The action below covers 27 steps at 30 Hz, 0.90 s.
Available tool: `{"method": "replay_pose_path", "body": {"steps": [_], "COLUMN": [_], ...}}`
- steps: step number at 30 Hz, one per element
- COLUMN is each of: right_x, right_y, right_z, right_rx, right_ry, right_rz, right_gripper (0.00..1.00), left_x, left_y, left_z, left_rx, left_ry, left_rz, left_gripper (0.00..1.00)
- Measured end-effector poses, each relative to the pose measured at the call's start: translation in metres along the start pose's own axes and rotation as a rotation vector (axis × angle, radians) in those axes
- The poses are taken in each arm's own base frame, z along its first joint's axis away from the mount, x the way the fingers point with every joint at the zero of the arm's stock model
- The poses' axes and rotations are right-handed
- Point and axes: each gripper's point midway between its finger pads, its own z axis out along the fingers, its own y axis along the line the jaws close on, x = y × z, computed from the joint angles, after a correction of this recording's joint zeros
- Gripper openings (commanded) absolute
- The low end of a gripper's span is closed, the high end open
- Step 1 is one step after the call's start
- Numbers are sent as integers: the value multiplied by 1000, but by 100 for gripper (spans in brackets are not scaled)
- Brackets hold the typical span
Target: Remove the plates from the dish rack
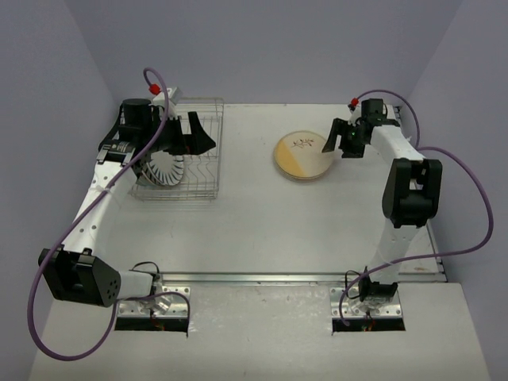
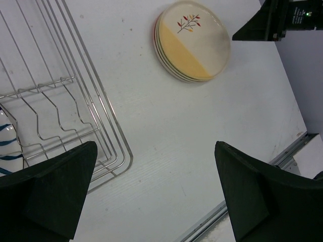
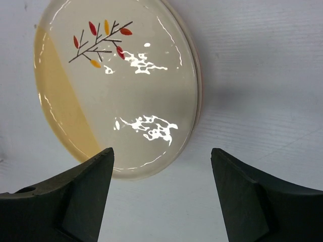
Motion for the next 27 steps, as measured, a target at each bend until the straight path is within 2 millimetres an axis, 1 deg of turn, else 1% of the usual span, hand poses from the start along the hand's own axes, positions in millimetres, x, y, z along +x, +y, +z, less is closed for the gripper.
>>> {"method": "replay_pose_path", "body": {"steps": [3,7,9,12,13,14,15,17,18,19,22,24,27], "right_x": [6,13,15,17,17,17,18,20,22,20,15,15,21], "right_y": [-1,4,7,19,24,32,42,64,74,88,114,119,118], "right_z": [2,4,4,0,-3,-8,-16,-37,-48,-61,-95,-113,-129], "right_rx": [44,56,51,22,11,-2,-19,-58,-76,-104,-161,-173,-174], "right_ry": [19,42,48,49,46,34,19,-17,-34,-64,-150,-196,-221], "right_rz": [-40,-78,-90,-121,-132,-151,-173,-221,-242,-271,-332,-356,-377], "right_gripper": [77,76,76,77,77,77,81,98,99,99,99,99,99], "left_x": [-1,-8,-16,-27,-31,-34,-37,-41,-43,-41,-30,-21,-7], "left_y": [7,30,44,60,64,69,74,84,89,94,114,126,142], "left_z": [0,-4,-14,-35,-43,-50,-57,-63,-65,-65,-60,-52,-40], "left_rx": [-38,-180,-281,-413,-454,-496,-538,-606,-635,-655,-713,-733,-753], "left_ry": [-8,-38,-76,-133,-152,-164,-172,-176,-176,-165,-90,-36,39], "left_rz": [1,13,39,84,101,113,124,135,139,140,144,138,127], "left_gripper": [100,100,100,98,95,93,91,87,86,80,66,62,60]}}
